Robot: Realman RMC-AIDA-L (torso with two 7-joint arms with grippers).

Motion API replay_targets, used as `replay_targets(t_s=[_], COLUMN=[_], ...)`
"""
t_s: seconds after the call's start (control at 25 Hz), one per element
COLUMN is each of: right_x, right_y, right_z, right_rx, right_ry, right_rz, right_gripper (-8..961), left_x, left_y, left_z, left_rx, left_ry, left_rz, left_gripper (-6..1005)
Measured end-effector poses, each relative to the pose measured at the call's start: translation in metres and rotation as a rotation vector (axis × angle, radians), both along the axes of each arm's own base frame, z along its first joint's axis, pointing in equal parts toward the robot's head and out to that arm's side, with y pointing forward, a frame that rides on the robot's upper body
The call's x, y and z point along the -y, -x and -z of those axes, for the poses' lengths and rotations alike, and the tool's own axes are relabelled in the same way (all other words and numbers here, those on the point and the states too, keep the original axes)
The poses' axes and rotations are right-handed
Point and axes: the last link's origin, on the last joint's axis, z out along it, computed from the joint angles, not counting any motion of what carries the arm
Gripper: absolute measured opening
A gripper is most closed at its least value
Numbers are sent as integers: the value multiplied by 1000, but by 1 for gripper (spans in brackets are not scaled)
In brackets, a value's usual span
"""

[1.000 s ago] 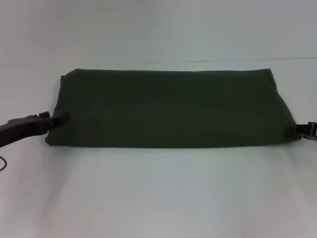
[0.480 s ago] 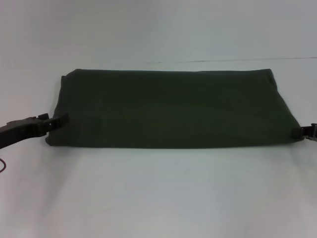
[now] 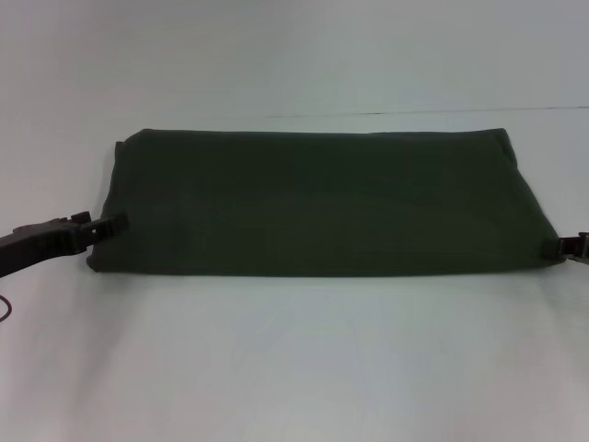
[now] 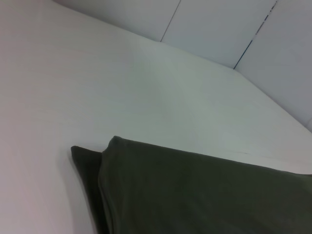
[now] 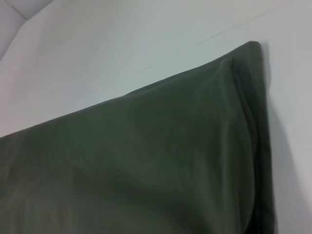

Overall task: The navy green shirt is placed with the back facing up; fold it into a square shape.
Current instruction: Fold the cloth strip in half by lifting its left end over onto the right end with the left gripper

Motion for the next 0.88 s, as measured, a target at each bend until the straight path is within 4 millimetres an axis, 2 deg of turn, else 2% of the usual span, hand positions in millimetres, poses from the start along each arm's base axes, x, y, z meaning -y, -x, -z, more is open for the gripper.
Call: replay_targets(t_s=[0.28,0.48,0.6,0.72,0.88], right_x=[5,12,15,17,18], right_y=[1,0,7,18,37], right_z=[-12,-36,-44,-44,-33], right_rx=[-15,-40,-75,-106,-130], right_ry=[-47,-155,-191,-204,-170], right_rz=[-39,-60,-132,-225,-349], right_gripper=[161,397,463,528,616], left_x=[1,2,6,12,20], left_y=[0,0,-1,-3,-6], left_z=[-1,-5,-6,-7,-7], left_rx=[14,26,64,135,242], left_ry=[-2,-9,0,25,70], left_rz=[-5,-10,-8,-25,-74], left_gripper=[725,725,725,725,725])
